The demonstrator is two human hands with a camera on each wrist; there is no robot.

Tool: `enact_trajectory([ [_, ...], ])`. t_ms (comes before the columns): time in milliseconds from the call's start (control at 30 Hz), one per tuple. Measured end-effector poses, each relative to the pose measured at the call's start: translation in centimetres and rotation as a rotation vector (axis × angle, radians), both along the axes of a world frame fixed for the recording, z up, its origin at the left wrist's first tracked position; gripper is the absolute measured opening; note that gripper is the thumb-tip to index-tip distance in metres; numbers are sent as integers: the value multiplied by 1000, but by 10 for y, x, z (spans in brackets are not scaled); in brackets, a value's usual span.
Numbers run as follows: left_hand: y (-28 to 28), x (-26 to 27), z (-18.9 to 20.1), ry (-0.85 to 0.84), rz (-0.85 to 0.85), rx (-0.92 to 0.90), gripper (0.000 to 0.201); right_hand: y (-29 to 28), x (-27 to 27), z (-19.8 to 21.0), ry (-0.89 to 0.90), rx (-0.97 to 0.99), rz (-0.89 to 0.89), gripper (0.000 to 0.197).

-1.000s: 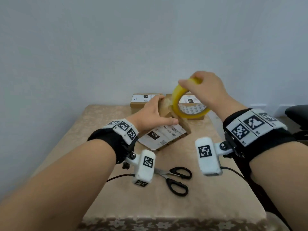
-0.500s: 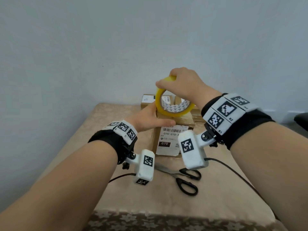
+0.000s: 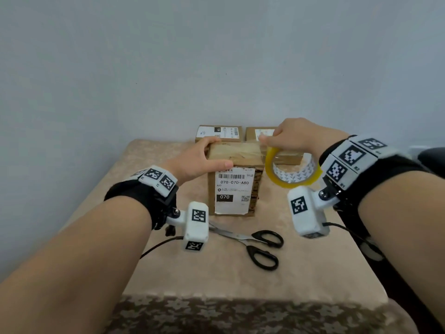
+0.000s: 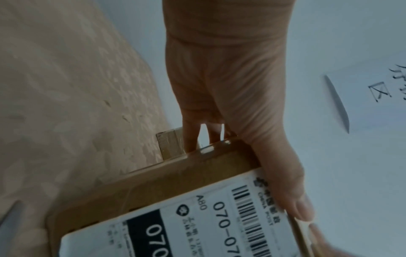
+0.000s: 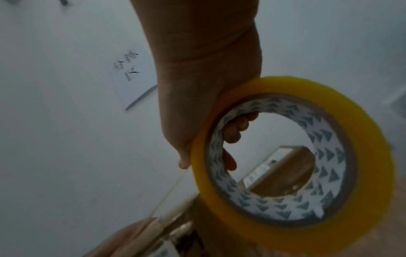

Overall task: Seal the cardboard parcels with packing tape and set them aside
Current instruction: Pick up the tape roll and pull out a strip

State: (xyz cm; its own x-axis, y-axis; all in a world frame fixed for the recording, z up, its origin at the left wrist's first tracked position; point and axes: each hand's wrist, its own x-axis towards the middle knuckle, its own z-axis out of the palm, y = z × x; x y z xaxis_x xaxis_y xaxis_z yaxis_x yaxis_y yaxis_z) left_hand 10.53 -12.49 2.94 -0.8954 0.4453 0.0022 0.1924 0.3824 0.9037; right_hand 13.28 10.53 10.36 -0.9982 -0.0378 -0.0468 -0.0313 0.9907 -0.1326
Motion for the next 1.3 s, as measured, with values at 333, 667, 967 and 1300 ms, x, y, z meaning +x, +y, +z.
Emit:
enact_trajectory([
  [333, -2, 4, 0, 30, -44, -72, 84, 1, -3, -34, -115, -170, -56, 64],
  [667, 62, 30, 17, 698, -206, -833, 53, -13, 5, -32, -76, -112, -66, 58],
  [967, 38, 35, 29, 637, -135, -933, 88, -24, 26, -33, -28, -135, -121, 54],
  [1300, 26, 36, 15, 443, 27, -803, 99, -21, 43, -42, 38, -359, -132, 57],
])
